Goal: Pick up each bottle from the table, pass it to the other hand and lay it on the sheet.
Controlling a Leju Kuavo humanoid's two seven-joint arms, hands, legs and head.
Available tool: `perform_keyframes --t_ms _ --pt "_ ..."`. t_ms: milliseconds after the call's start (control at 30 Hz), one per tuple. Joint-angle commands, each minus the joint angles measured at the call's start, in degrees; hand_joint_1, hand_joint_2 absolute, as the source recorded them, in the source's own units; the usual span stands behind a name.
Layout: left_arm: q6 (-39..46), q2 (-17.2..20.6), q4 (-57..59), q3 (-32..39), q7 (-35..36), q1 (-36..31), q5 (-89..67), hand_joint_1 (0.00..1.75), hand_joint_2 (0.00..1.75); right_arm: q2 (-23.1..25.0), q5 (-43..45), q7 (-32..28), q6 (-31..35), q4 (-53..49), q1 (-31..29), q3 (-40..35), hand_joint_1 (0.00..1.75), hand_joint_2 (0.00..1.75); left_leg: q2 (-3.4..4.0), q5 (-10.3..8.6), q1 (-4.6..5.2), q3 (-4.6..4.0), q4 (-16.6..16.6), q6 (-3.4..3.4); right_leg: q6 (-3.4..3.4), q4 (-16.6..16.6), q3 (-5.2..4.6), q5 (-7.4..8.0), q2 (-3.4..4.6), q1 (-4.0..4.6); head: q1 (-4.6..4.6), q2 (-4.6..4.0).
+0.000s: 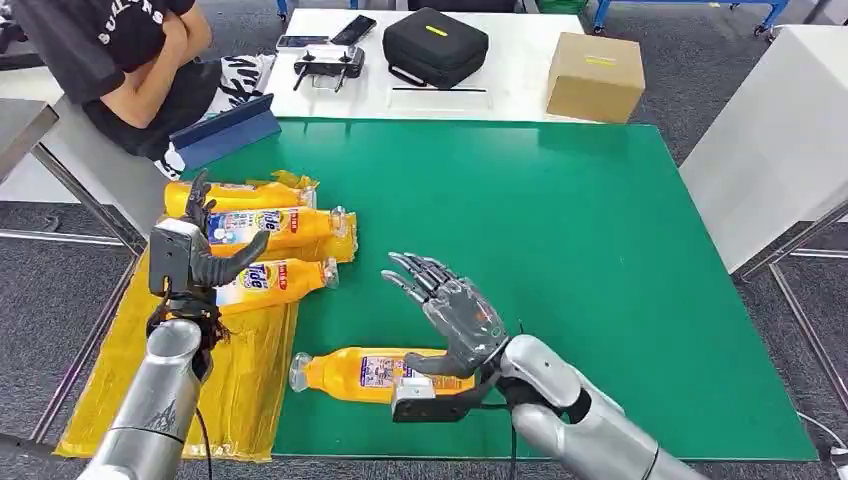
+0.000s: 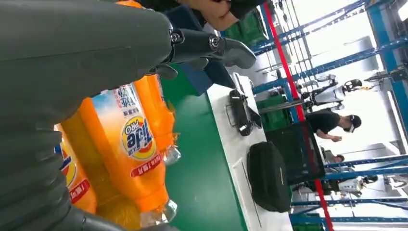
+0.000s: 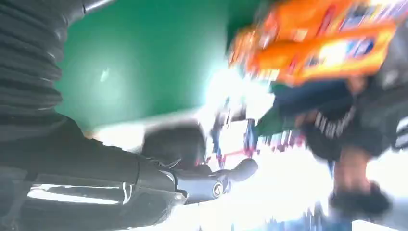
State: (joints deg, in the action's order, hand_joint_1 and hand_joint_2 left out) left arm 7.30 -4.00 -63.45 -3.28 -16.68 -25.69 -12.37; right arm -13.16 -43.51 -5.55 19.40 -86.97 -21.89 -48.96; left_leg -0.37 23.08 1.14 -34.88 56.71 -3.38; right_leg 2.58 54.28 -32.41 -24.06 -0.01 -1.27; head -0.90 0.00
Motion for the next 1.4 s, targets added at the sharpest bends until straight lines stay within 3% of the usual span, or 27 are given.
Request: perform_keyframes --t_ms 33,200,400,767,1167,1400 --pt "0.8 -1.0 9.6 2.7 -0.2 -5.4 -0.8 0.0 1.75 0.2 -14.7 4.8 13.0 3.3 9.0 -1.5 0.0 1.75 -0.16 0.05 -0.11 0.27 -0.1 0.22 -0.15 -0.2 0.37 -0.07 -0.18 0.11 -0.02 0.0" --pt "1.5 -0.7 10.0 3.4 -0.2 -5.0 -0.6 0.0 1.75 2.0 -20.9 7.7 15.4 4.1 12.5 0.9 0.0 1.75 -0.02 0.08 -0.1 0.27 -0.1 0.27 -0.18 -0.1 0.32 -0.08 -0.09 0.09 0.0 0.0" --pt "2.0 0.4 10.1 4.7 -0.4 -3.7 -0.1 0.0 1.75 4.3 -19.7 9.0 15.1 6.5 17.2 1.6 0.0 1.75 0.02 0.05 -0.07 0.17 -0.1 0.18 -0.12 -0.1 0.18 -0.04 0.0 0.07 0.0 0.0" --pt "1.4 0.5 10.0 5.7 0.2 -2.7 0.3 0.0 1.75 6.3 -22.8 12.9 8.7 5.1 20.5 6.0 0.0 1.75 0.08 0.12 -0.07 0.25 0.0 0.28 -0.2 0.0 0.25 -0.1 0.06 0.07 0.0 0.0" --pt "1.4 -0.6 10.3 5.2 0.7 -2.6 0.1 0.0 1.75 6.7 -31.3 19.6 8.2 7.0 20.8 11.5 0.0 1.75 -0.02 0.06 -0.06 0.16 -0.1 0.19 -0.14 -0.1 0.18 -0.06 -0.03 0.06 -0.02 0.0" --pt "1.3 -0.8 10.8 4.6 1.0 -2.6 -0.1 0.0 1.75 7.9 -31.5 19.8 5.6 8.9 18.3 13.8 0.0 1.75 0.06 0.05 -0.04 0.13 -0.1 0.19 -0.14 -0.1 0.13 -0.04 0.04 0.04 0.0 0.0"
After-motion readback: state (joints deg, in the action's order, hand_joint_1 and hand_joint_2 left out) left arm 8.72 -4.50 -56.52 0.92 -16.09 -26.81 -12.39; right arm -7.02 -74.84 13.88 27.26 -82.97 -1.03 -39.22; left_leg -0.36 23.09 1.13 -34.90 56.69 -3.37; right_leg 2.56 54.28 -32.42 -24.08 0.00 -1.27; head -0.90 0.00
